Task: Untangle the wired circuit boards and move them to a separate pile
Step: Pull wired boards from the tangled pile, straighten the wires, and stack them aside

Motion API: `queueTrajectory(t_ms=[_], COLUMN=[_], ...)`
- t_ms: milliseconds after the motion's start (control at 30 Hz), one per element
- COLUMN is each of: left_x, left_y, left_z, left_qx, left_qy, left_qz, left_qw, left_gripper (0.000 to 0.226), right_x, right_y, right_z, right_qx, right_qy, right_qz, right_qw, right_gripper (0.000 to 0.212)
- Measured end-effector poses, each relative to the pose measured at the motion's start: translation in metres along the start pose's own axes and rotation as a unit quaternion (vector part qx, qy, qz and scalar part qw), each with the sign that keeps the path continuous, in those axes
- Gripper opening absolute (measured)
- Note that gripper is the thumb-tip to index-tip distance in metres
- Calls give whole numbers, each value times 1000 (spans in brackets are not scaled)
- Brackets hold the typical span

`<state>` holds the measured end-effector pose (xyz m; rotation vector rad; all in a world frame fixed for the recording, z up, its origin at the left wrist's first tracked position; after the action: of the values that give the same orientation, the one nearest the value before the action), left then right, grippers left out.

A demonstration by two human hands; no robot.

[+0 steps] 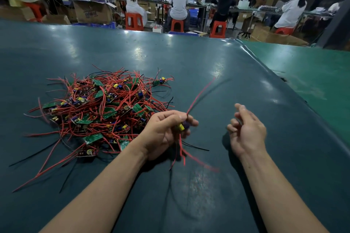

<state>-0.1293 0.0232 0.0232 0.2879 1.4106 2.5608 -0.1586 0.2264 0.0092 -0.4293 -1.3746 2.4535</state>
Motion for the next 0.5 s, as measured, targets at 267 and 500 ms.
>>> queueTrajectory(t_ms=[267,500], left_x=[6,8], left_y=[6,1], left_z=[-10,-7], left_qx=[-183,-138], left_qy=[88,68], left_qz=[36,27], left_qw=[978,988], left_gripper=[18,31], right_x=[-60,-60], right_y=[27,14], right_z=[57,56], right_qx=[-390,-253], right_qy=[-333,-255], right_qz=[-265,-232], right_qw=[816,904], right_gripper=[58,26])
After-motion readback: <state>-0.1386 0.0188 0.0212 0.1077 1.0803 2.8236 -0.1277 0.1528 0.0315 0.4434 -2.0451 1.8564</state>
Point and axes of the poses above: each hand's wrist, its own x-axis towards the middle knuckle, its own z-axis out of the palm, y = z × x, the point moved 6 cm from there along x, towards the middle knuckle, and after that the axes turned 5 degrees about -x, right-handed, at the moved point
